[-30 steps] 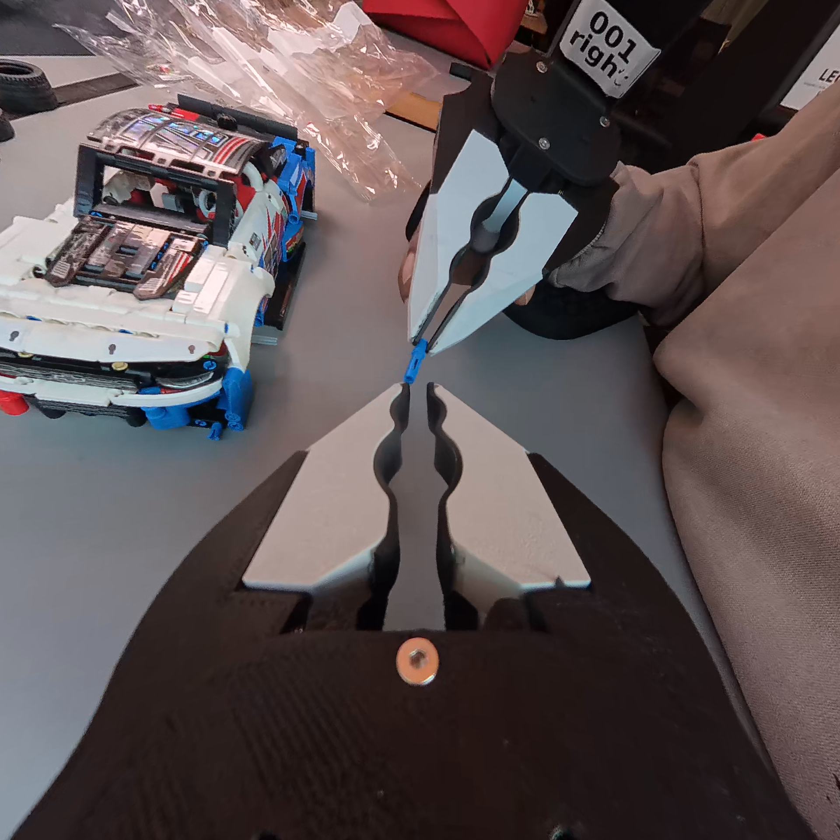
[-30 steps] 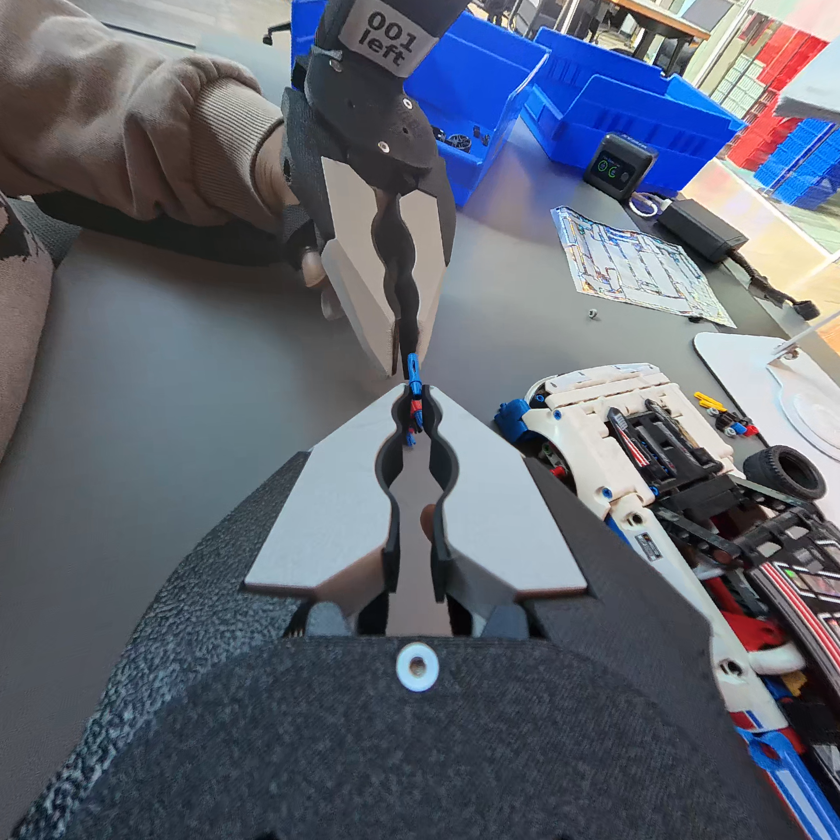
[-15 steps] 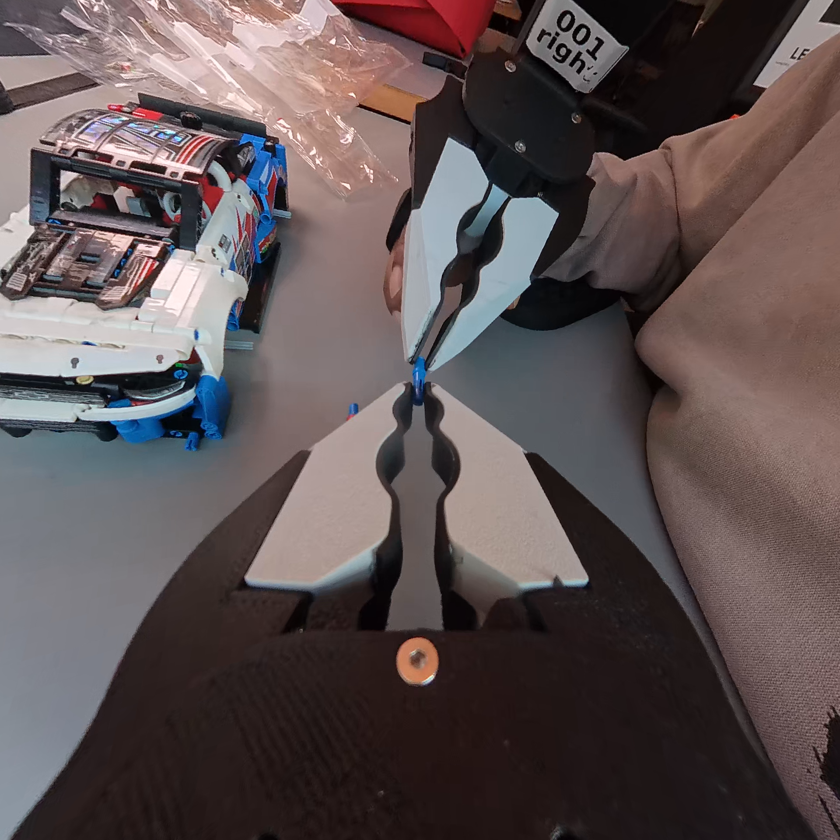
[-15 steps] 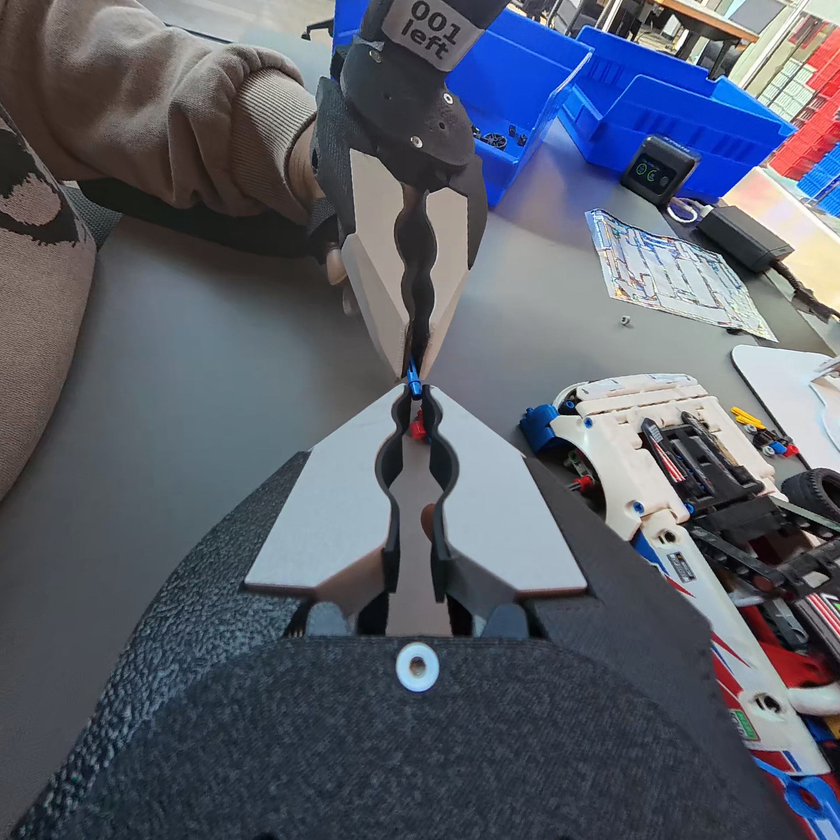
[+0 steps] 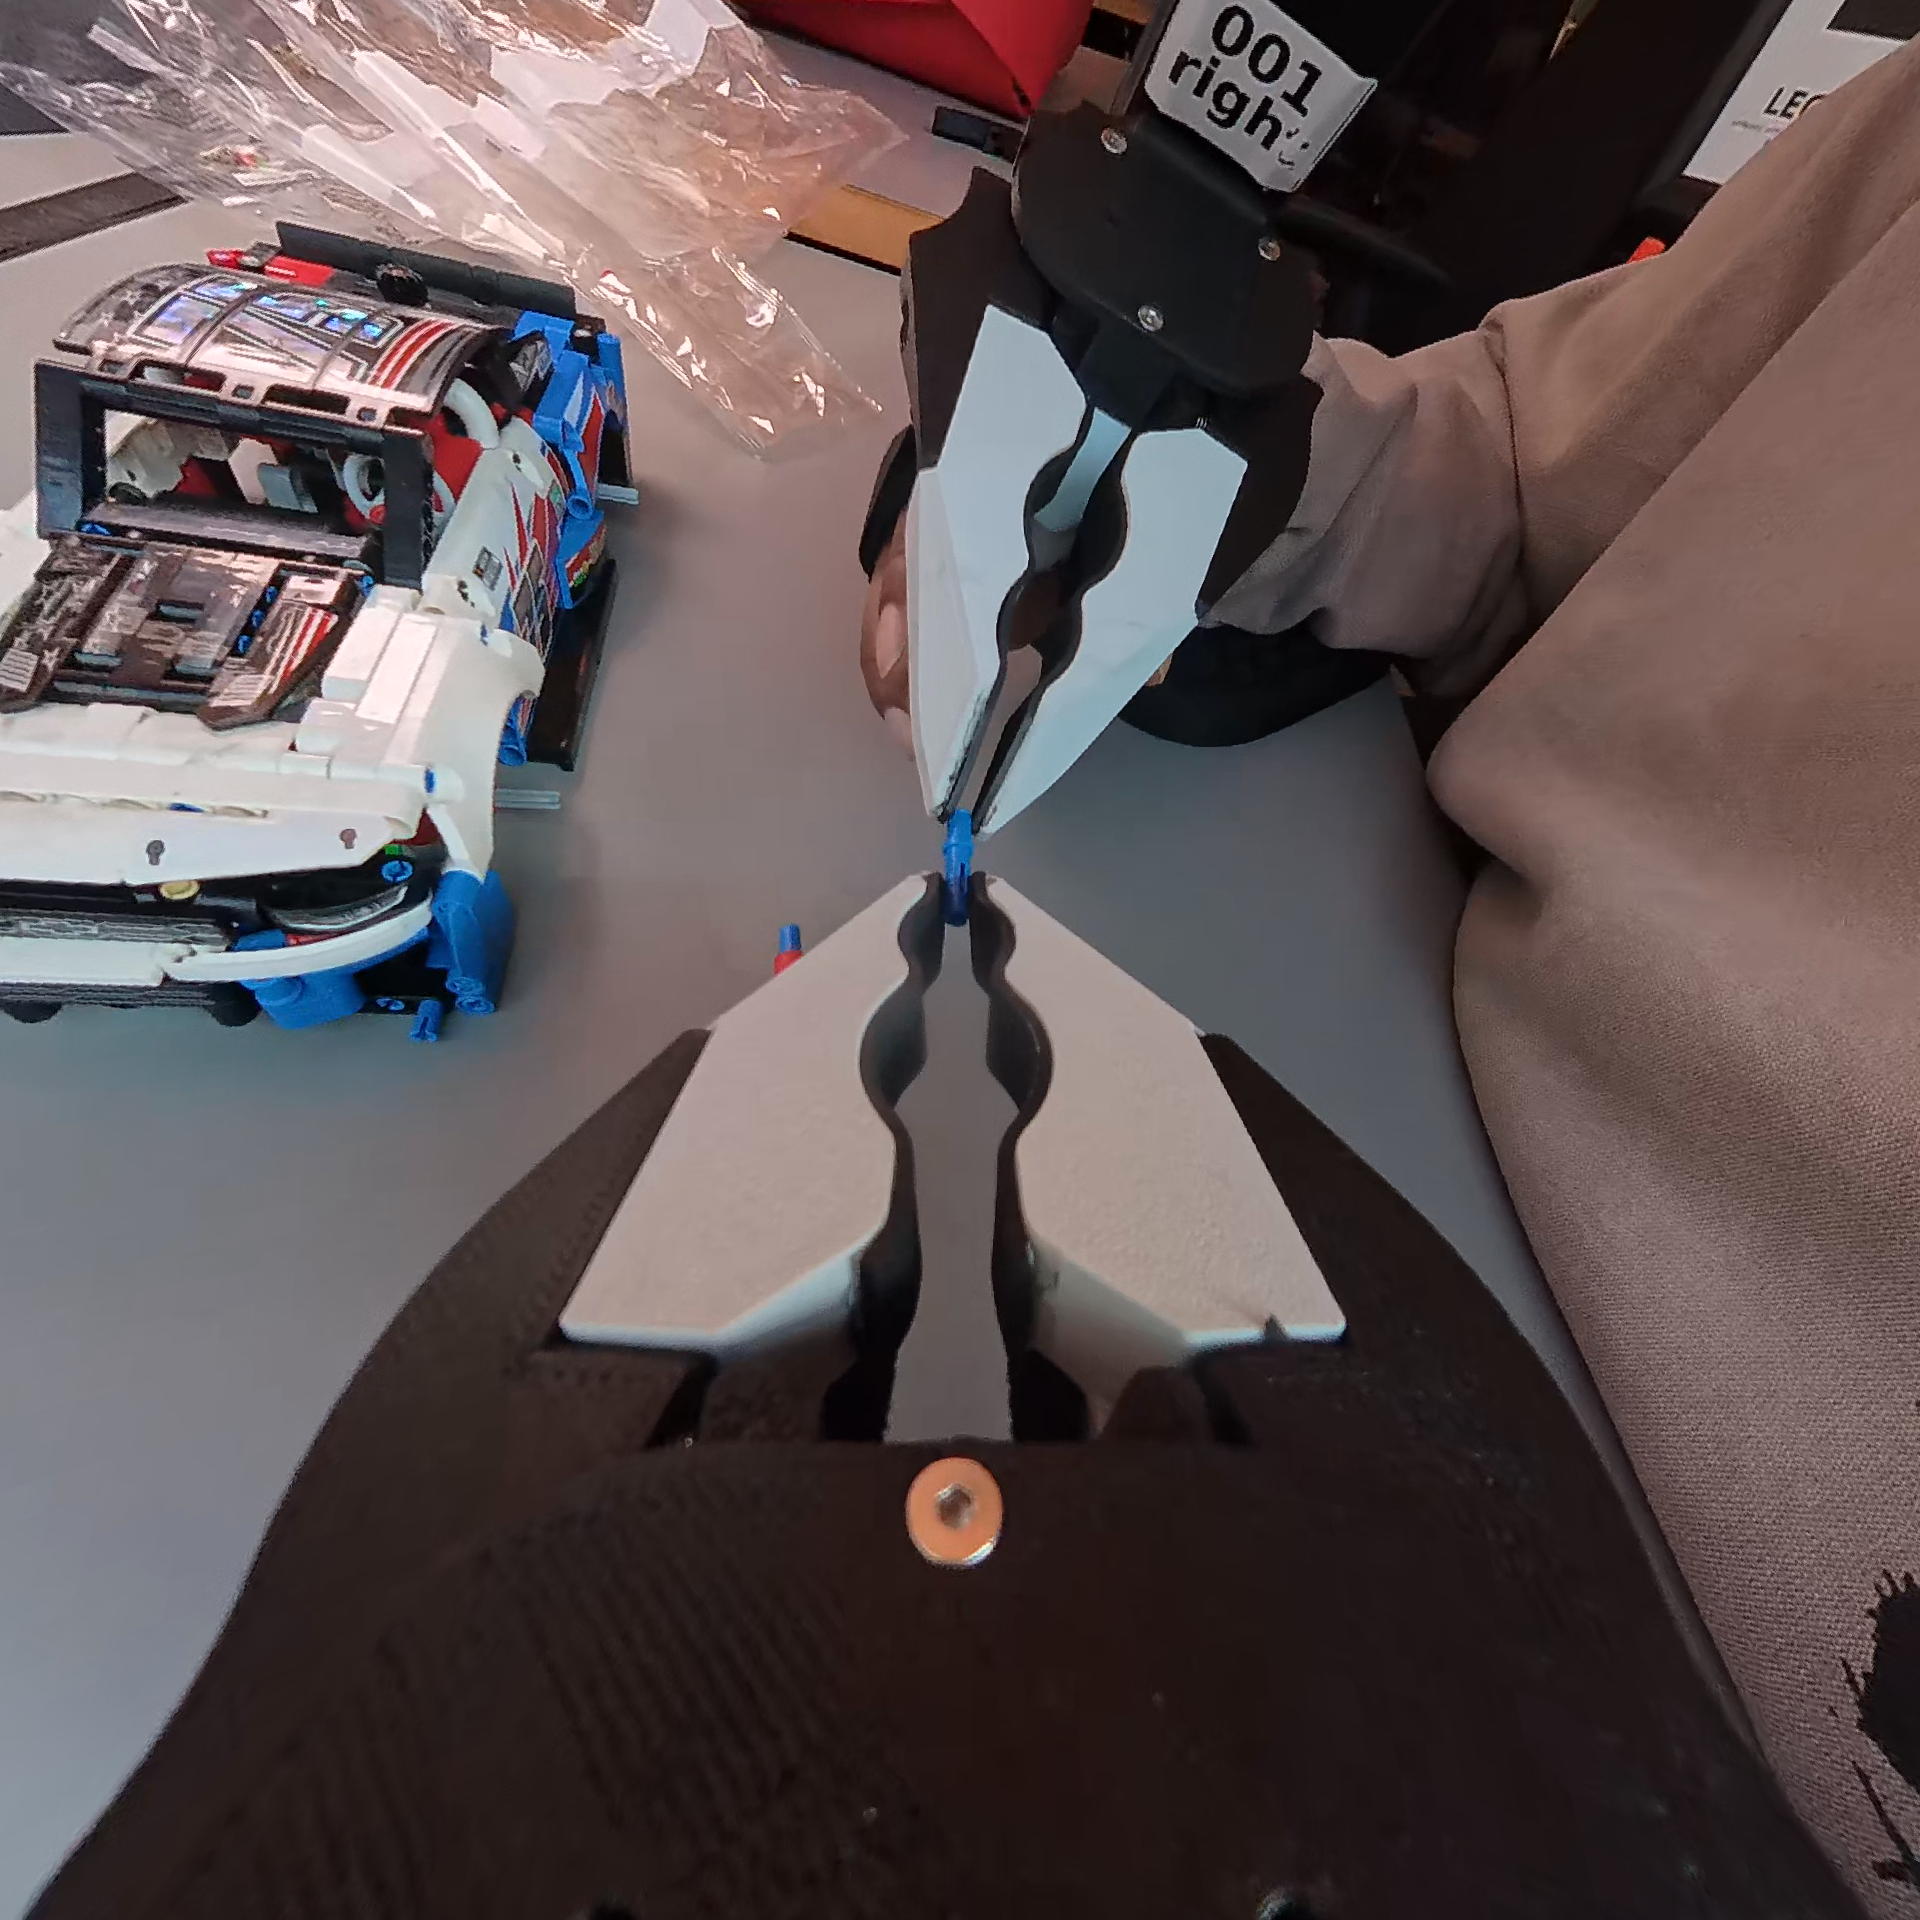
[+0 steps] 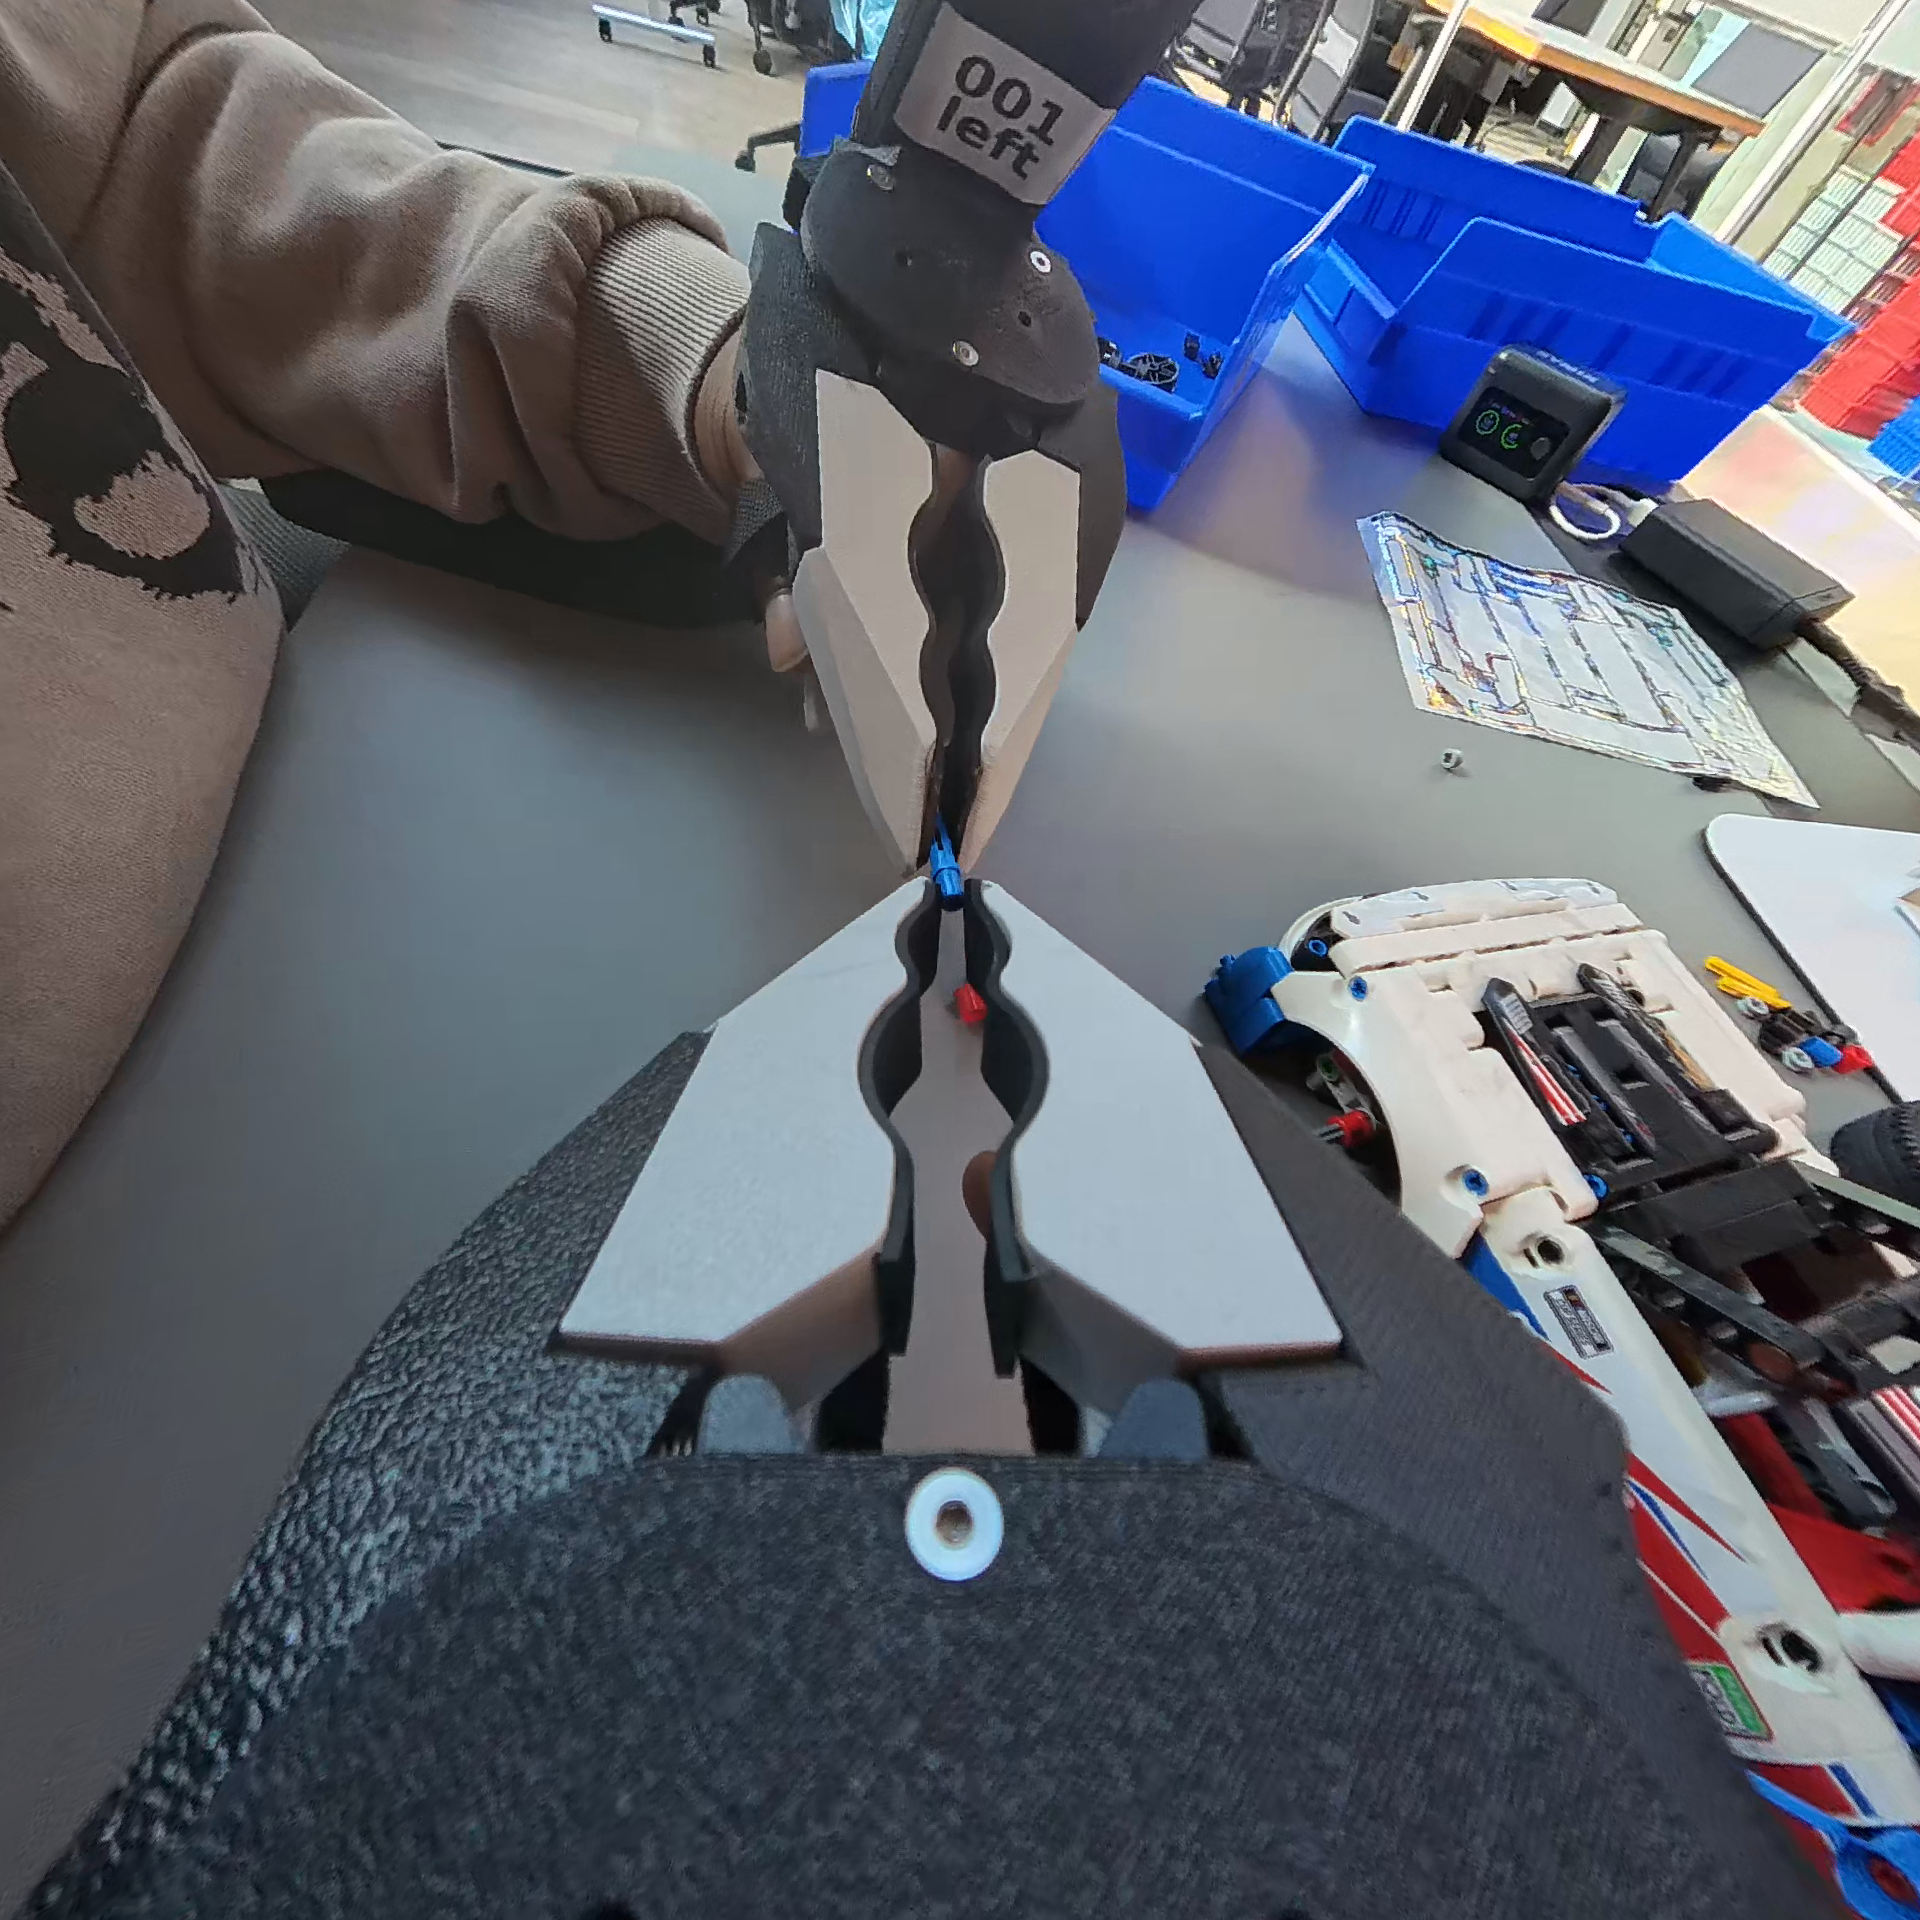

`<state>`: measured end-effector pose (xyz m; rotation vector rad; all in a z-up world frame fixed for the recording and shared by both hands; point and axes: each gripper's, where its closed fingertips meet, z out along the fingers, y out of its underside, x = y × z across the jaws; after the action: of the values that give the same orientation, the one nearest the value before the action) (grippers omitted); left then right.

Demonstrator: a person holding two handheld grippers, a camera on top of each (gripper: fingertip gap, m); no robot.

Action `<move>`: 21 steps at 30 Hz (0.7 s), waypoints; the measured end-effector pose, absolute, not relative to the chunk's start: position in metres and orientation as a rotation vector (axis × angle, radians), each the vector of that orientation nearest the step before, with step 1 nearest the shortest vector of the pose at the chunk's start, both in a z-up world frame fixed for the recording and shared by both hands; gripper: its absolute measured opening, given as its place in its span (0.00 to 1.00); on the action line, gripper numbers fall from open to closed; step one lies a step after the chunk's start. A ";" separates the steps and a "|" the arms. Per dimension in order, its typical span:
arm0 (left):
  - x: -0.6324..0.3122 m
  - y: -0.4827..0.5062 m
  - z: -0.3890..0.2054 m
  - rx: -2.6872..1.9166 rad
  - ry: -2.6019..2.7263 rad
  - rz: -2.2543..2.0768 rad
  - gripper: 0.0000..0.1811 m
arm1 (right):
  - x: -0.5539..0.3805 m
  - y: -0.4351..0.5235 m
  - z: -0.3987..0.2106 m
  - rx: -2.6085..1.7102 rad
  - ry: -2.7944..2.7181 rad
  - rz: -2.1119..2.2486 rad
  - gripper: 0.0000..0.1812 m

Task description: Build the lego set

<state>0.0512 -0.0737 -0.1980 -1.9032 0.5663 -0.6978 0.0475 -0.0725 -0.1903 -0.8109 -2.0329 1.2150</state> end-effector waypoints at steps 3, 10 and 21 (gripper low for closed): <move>0.051 -0.074 -0.198 -1.905 0.572 -0.696 0.01 | 0.048 -0.073 -0.191 -0.810 -2.036 1.221 0.01; 0.051 -0.075 -0.196 -1.899 0.566 -0.707 0.01 | 0.049 -0.073 -0.189 -0.805 -2.037 1.237 0.01; 0.041 -0.075 -0.188 -1.873 0.556 -0.668 0.01 | 0.052 -0.069 -0.184 -0.810 -2.024 1.278 0.00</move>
<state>0.0413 -0.0749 -0.1882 -1.8733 0.5564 -0.6682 0.0523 -0.0686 -0.1841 -0.8103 -2.0238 1.2783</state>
